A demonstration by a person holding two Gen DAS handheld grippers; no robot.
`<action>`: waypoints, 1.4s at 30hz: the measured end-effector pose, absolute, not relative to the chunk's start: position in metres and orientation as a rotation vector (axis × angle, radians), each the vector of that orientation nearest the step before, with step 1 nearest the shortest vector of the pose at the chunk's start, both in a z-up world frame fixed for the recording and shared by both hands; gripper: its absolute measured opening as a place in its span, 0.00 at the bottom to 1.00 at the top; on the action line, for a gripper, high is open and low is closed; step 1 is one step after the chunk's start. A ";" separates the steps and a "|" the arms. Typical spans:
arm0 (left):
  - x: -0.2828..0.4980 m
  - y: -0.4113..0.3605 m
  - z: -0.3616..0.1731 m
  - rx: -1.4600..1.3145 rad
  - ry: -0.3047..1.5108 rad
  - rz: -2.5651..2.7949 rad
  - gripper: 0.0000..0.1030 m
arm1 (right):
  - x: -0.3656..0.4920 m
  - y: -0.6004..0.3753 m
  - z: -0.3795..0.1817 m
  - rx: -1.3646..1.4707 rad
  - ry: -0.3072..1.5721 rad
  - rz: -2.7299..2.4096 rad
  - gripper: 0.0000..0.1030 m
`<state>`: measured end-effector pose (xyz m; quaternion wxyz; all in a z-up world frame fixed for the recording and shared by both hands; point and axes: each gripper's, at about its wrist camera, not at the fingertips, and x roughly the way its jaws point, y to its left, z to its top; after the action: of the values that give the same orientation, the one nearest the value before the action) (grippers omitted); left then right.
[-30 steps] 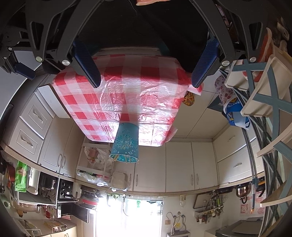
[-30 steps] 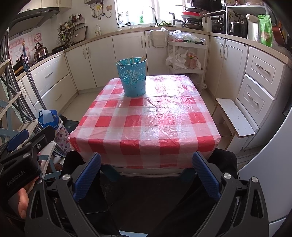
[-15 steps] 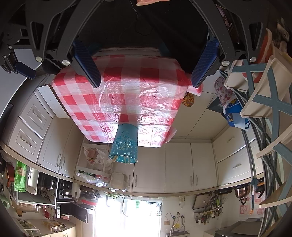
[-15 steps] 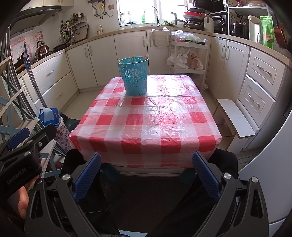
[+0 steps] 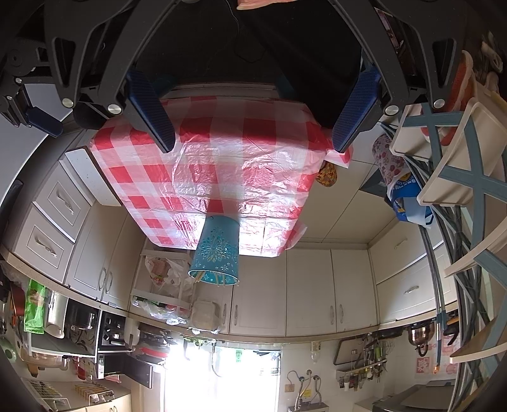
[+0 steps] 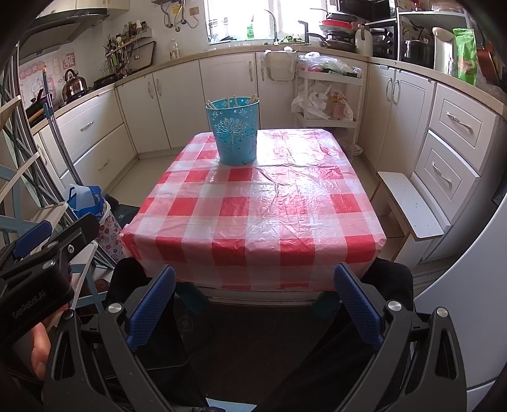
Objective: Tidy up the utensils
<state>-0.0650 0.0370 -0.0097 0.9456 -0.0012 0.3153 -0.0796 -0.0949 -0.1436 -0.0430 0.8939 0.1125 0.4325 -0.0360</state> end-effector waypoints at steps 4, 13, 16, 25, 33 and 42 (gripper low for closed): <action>-0.065 0.037 -0.010 -0.001 0.643 -0.162 0.93 | -0.095 -0.143 -0.043 0.233 0.897 -0.075 0.93; -0.065 0.037 -0.009 -0.001 0.643 -0.162 0.93 | -0.095 -0.143 -0.043 0.233 0.897 -0.075 0.93; -0.065 0.037 -0.009 -0.002 0.643 -0.162 0.93 | -0.095 -0.142 -0.043 0.233 0.898 -0.076 0.93; -0.066 0.038 -0.011 -0.002 0.645 -0.163 0.93 | -0.095 -0.142 -0.042 0.234 0.898 -0.076 0.93; -0.066 0.038 -0.012 -0.002 0.648 -0.162 0.93 | -0.096 -0.139 -0.045 0.233 0.902 -0.074 0.93; -0.066 0.037 -0.021 -0.011 0.631 -0.181 0.93 | -0.089 -0.142 -0.053 0.233 0.923 -0.065 0.93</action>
<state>-0.0659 0.0366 -0.0212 0.9467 -0.0054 0.3097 -0.0889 -0.0895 -0.1419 -0.0532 0.8884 0.1120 0.4442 -0.0314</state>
